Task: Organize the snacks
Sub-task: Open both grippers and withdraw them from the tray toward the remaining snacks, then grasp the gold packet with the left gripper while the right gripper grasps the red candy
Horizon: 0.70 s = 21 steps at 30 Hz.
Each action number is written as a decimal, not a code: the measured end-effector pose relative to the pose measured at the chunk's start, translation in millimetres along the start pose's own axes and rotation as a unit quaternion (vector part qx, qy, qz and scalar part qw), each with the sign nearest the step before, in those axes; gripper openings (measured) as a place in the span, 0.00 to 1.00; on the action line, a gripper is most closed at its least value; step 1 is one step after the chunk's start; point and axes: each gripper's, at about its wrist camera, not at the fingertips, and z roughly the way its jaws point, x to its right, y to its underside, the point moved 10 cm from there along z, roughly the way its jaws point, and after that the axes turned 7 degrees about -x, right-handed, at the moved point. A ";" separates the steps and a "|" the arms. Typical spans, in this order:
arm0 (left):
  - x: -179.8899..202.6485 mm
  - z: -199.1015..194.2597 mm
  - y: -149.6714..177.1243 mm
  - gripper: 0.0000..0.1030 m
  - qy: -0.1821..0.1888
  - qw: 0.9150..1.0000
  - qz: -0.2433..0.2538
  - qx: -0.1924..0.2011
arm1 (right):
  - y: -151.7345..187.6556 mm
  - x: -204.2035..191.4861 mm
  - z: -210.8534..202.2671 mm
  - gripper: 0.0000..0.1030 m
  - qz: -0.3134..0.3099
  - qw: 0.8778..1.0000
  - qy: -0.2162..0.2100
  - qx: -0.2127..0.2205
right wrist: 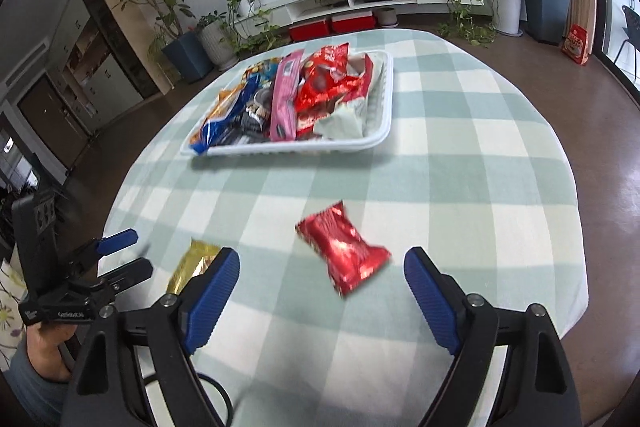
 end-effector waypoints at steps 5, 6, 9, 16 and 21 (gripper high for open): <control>22.0 9.5 0.8 1.00 -0.043 0.998 0.035 -0.019 | -2.2 -2.0 6.3 0.84 -0.037 0.999 0.014 0.000; 23.1 16.6 0.0 1.00 -0.050 0.998 0.038 -0.032 | -4.2 -2.1 11.0 0.83 -0.045 0.999 0.016 -0.006; 25.8 26.3 -1.6 0.98 -0.054 0.997 0.037 -0.042 | -8.5 -2.1 26.8 0.78 -0.070 0.997 0.019 -0.026; 35.4 39.0 -4.1 0.77 -0.068 0.994 0.064 -0.052 | -9.7 10.2 59.4 0.72 -0.087 0.993 0.034 -0.067; 35.9 38.9 -5.3 0.65 -0.069 0.994 0.075 -0.049 | -8.6 12.5 66.6 0.70 -0.101 0.991 0.042 -0.076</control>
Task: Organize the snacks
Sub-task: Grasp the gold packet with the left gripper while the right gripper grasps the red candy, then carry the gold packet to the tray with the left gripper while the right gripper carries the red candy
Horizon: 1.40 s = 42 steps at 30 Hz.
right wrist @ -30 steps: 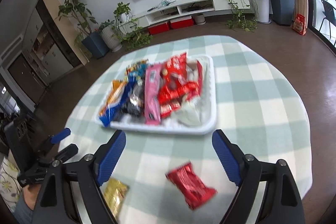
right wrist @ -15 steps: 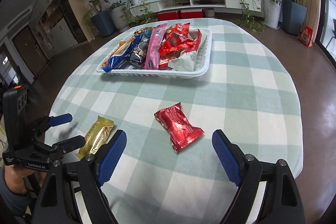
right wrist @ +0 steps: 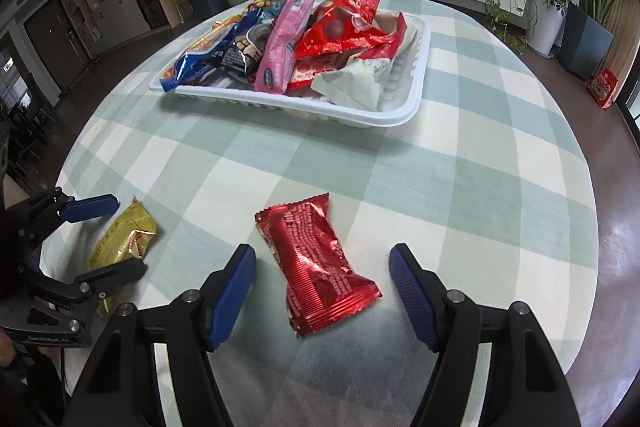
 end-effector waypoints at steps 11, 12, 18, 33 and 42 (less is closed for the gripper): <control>16.5 -3.1 2.2 0.36 0.013 0.999 0.053 0.001 | 1.5 -10.7 1.3 0.44 -0.042 0.999 0.028 -0.014; 16.7 -3.2 3.3 0.36 0.014 0.998 0.056 -0.001 | 2.2 -12.1 1.1 0.42 -0.044 0.998 0.029 -0.015; 14.6 -1.8 3.6 0.38 0.021 0.998 0.061 -0.012 | 4.4 -16.7 0.3 0.40 -0.044 0.998 0.028 -0.022; 4.1 -18.3 10.7 0.28 0.070 0.997 0.037 0.014 | 18.6 -24.9 -14.6 0.30 0.012 1.000 -0.018 -0.002; -31.8 -58.4 -24.8 0.28 0.123 0.990 -0.028 0.068 | 17.9 -10.9 -40.4 0.29 0.080 0.995 -0.056 0.032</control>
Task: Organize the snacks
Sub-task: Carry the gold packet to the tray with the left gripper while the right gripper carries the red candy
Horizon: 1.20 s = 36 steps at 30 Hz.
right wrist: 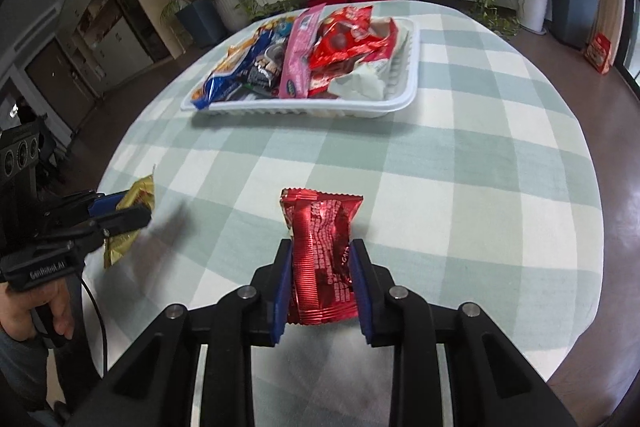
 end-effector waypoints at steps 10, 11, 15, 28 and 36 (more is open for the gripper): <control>-34.4 -39.1 -102.6 0.28 -0.013 0.998 0.000 0.058 | -57.0 3.7 -27.1 0.29 0.012 0.999 0.008 0.039; -37.0 -40.8 -113.7 0.28 -0.015 0.998 0.001 0.062 | -65.3 3.8 -29.3 0.29 0.012 0.999 0.009 0.044; -44.3 -45.0 -156.1 0.28 -0.015 0.997 -0.002 0.077 | -105.9 2.5 -40.7 0.29 0.012 0.998 0.017 0.067; -49.4 24.0 -214.8 0.28 -0.001 0.999 -0.002 0.051 | -187.6 -3.8 -21.8 0.29 0.014 0.997 0.023 0.079; -54.0 64.2 -223.6 0.28 0.003 0.999 0.001 0.039 | -199.6 -13.8 9.0 0.29 0.014 0.998 0.023 0.053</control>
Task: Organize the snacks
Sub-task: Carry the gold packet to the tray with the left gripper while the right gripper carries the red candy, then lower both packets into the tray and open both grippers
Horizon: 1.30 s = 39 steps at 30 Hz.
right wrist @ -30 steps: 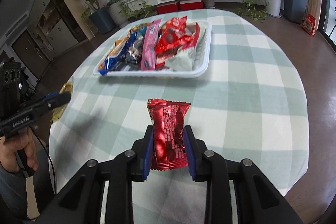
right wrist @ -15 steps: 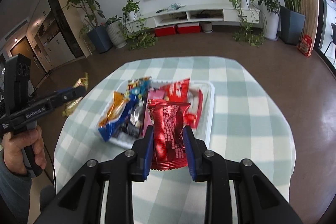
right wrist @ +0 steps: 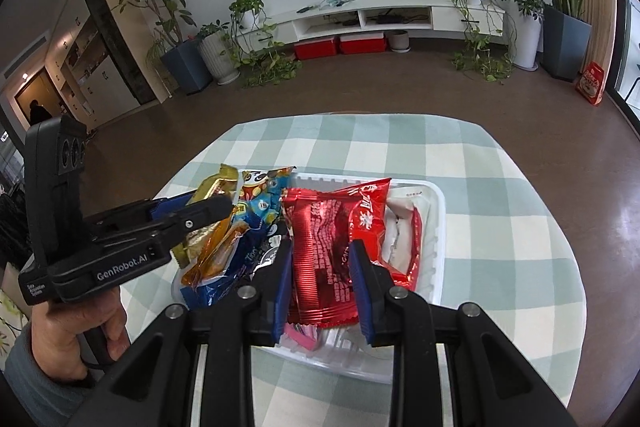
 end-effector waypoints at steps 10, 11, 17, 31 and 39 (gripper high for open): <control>-4.3 38.9 -5.4 0.28 0.005 1.000 0.002 -0.013 | 33.3 -3.2 20.0 0.29 -0.027 0.999 0.029 -0.018; -4.7 41.7 -6.2 0.28 0.005 1.000 0.000 -0.013 | 34.6 -2.0 22.3 0.29 -0.025 0.999 0.031 -0.018; -7.7 56.5 -7.7 0.28 -0.005 1.000 0.001 -0.019 | 38.8 0.3 35.2 0.29 -0.038 0.998 0.052 -0.021; -8.9 77.0 -6.3 0.29 -0.016 0.999 0.010 -0.031 | 50.8 11.1 49.3 0.31 -0.032 0.997 0.058 -0.033; -10.3 80.5 -5.1 0.29 -0.020 0.999 0.011 -0.031 | 55.5 11.5 53.7 0.33 -0.031 0.997 0.058 -0.035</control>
